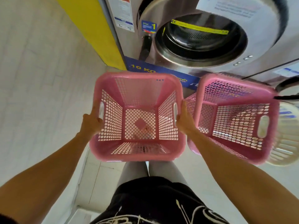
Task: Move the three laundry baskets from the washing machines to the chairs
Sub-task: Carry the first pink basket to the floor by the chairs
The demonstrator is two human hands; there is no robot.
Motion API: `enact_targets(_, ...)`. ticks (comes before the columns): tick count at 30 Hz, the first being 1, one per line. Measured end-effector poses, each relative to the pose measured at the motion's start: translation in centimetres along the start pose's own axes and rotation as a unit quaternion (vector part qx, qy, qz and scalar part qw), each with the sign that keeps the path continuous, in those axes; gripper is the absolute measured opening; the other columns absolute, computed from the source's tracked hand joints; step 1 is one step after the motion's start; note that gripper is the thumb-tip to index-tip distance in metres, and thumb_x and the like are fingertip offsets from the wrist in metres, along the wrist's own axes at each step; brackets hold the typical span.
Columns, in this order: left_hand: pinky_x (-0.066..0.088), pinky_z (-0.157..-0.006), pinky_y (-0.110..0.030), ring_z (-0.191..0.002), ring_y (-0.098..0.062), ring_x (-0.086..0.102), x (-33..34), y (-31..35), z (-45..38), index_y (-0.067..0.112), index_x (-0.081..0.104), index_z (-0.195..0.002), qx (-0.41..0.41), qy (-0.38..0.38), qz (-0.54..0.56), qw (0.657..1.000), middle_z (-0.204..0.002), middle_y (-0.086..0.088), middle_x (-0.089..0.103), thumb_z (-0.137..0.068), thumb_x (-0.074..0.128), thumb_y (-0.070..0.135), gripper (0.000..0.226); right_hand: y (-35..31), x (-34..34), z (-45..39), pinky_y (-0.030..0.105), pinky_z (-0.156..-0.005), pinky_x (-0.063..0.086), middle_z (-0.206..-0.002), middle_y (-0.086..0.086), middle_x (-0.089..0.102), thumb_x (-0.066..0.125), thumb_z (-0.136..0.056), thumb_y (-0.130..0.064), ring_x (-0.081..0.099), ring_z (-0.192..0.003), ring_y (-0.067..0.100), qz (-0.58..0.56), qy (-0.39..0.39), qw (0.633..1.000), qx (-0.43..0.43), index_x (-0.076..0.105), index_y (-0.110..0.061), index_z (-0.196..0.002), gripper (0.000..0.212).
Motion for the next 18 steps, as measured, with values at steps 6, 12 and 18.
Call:
enact_targets(6, 0.04, -0.04, -0.018, -0.047, -0.014, 0.056, -1.1, -5.5, 6.7, 0.034, 0.009, -0.159, -0.1, 0.061, 0.075, 0.99, -0.073, -0.013, 0.063, -0.099, 0.042, 0.009, 0.072, -6.1, -0.6, -1.4, 0.047, -0.059, 0.059, -0.122, 0.021, 0.06, 0.04, -0.102, -0.039, 0.066, -0.066, 0.033, 0.063, -0.002, 0.994, -0.087, -0.016, -0.052, -0.151, 0.075)
enact_targets(12, 0.054, -0.045, -0.028, -0.054, -0.014, 0.062, -2.2, -9.9, 14.1, 0.05, 0.005, -0.153, -0.173, 0.137, 0.145, 0.964, -0.085, -0.007, 0.066, -0.098, 0.039, 0.015, 0.074, -14.0, 0.2, -0.7, 0.05, -0.088, 0.049, -0.128, 0.024, 0.057, 0.036, -0.102, -0.038, 0.061, -0.106, 0.042, 0.154, -0.002, 0.969, -0.191, -0.006, -0.04, -0.157, 0.069)
enact_targets(18, 0.056, -0.046, -0.035, -0.049, -0.022, 0.062, -0.9, -16.0, 24.9, 0.045, 0.009, -0.155, -0.287, 0.244, 0.156, 0.913, -0.065, -0.009, 0.063, -0.096, 0.044, 0.026, 0.07, -20.4, 5.7, 2.3, 0.048, -0.082, 0.053, -0.113, 0.029, 0.063, 0.028, -0.099, -0.042, 0.065, -0.092, 0.043, 0.255, -0.049, 0.921, -0.291, -0.005, -0.037, -0.158, 0.067)
Point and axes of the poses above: each hand's wrist, its own z-axis away from the middle knuckle, its own x-axis out of the palm, y = z × x, the point moved 10 cm from there along -z, towards the middle knuckle
